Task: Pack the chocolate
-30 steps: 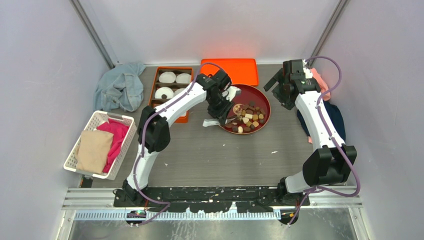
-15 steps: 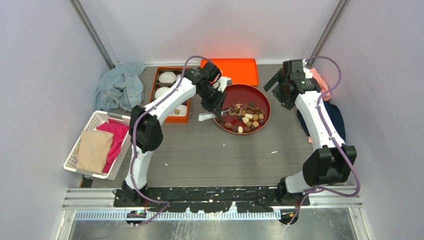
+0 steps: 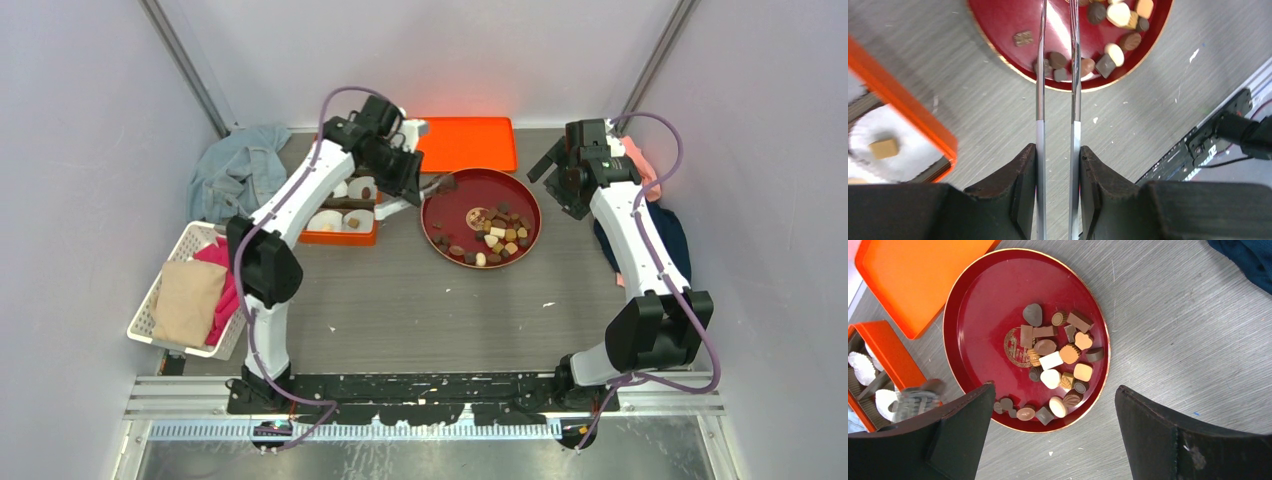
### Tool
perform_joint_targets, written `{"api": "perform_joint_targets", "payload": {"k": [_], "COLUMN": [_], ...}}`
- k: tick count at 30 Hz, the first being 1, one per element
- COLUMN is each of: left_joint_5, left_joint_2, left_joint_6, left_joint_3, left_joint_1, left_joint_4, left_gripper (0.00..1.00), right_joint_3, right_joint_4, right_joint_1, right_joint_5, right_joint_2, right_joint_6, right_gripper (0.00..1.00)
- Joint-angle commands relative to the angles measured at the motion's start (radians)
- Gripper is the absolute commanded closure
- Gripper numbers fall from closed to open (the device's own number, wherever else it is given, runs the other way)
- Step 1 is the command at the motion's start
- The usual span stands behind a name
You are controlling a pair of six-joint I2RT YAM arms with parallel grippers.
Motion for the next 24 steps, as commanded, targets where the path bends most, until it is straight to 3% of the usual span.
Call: {"api": "perform_joint_targets", "payload": {"k": [1, 11, 24], "left_joint_5": [-0.021, -0.236, -0.317], "left_joint_2": [-0.094, -0.037, 0.189], "left_joint_6": [-0.028, -0.102, -0.211], "left_joint_3": [0.013, 0.058, 0.261], "left_joint_1": [0.089, 0.242, 0.332], "left_joint_4": [0.031, 0.065, 0.135], "left_gripper": [1.00, 1.00, 1.00], "right_joint_3": [0.037, 0.057, 0.080], "right_joint_4": [0.035, 0.029, 0.012], "right_joint_1": [-0.002, -0.002, -0.001], "right_joint_5": [0.002, -0.003, 0.008], "right_joint_2": [0.004, 0.025, 0.047], "right_joint_6": [-0.009, -0.011, -0.011], "right_gripper": [0.05, 0.05, 0.05]}}
